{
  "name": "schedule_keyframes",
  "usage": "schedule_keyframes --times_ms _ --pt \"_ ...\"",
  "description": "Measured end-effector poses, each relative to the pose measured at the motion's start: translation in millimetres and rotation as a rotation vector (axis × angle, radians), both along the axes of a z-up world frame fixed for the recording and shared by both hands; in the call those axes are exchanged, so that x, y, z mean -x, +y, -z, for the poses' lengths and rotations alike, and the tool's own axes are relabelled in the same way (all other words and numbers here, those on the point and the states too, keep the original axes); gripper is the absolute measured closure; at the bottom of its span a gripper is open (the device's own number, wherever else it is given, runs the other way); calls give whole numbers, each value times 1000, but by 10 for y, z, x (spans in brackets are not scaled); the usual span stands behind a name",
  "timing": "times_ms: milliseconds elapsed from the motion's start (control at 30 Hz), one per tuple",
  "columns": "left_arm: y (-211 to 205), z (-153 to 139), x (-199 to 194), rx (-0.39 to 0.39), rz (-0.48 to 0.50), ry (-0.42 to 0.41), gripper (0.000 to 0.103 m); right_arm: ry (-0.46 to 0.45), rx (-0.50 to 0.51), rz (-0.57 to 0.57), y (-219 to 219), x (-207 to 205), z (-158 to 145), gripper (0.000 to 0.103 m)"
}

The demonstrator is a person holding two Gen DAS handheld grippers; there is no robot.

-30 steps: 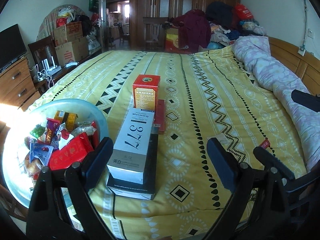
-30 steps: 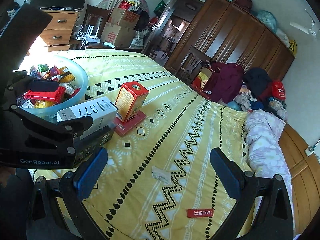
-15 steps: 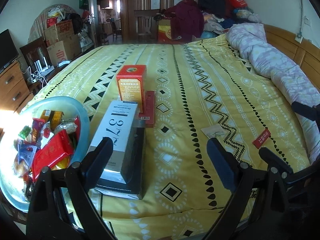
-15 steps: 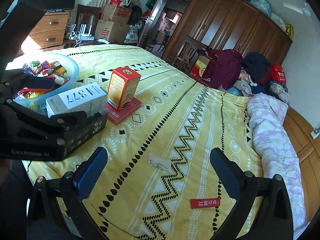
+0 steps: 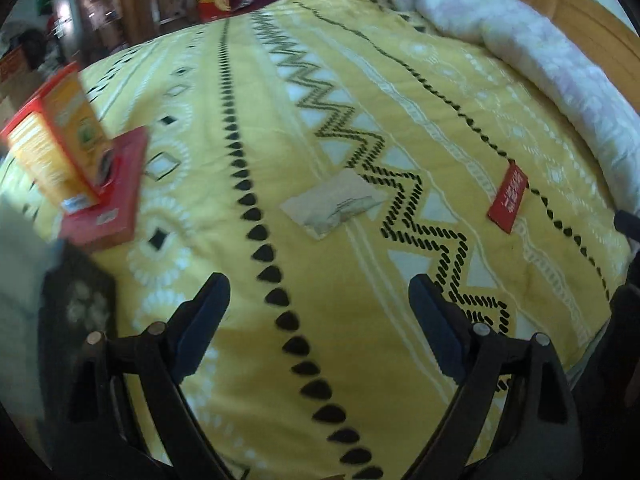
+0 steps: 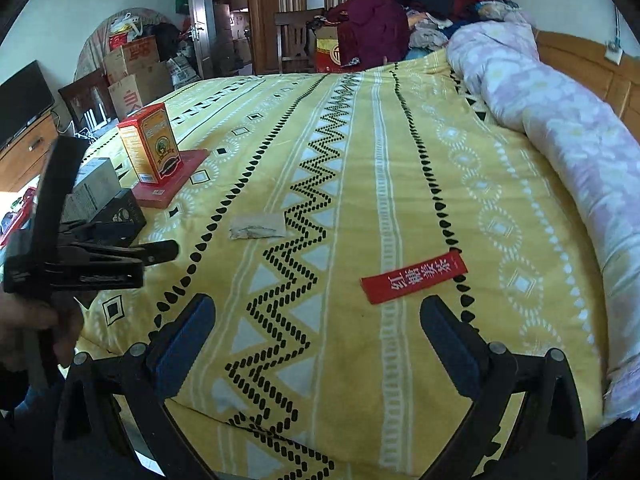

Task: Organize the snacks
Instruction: 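Grasp the plain white packet with the left tool, then grasp the red strip with the right tool while the left tool holds the white packet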

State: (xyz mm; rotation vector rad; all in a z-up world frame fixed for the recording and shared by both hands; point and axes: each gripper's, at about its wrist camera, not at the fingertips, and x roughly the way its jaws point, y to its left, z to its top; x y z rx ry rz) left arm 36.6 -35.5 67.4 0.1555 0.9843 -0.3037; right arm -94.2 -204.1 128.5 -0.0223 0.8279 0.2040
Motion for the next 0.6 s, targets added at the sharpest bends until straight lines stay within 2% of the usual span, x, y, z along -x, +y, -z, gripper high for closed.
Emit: schedule_keyframes --times_ms 133,267,367,400,500,533,600 --pt "-224 149 -307 -48 74 -59 11 33 -48 26 -196 -53 155 0" --pt "-329 266 -521 -117 78 -121 10 53 -86 61 -389 -97 228 0" --pt "-349 424 -653 -152 69 -82 10 83 -118 93 -493 -159 291 0" --pt "-321 452 -663 -136 65 -58 12 88 -139 94 -506 -173 295 0" --pt "-298 395 -569 -47 77 -1 48 76 -145 94 -500 -194 292 0" --pt "-296 360 -518 -20 74 17 50 77 -151 95 -496 -198 293 0" --pt "-263 309 -407 91 85 77 51 84 -181 101 -516 -205 318 0"
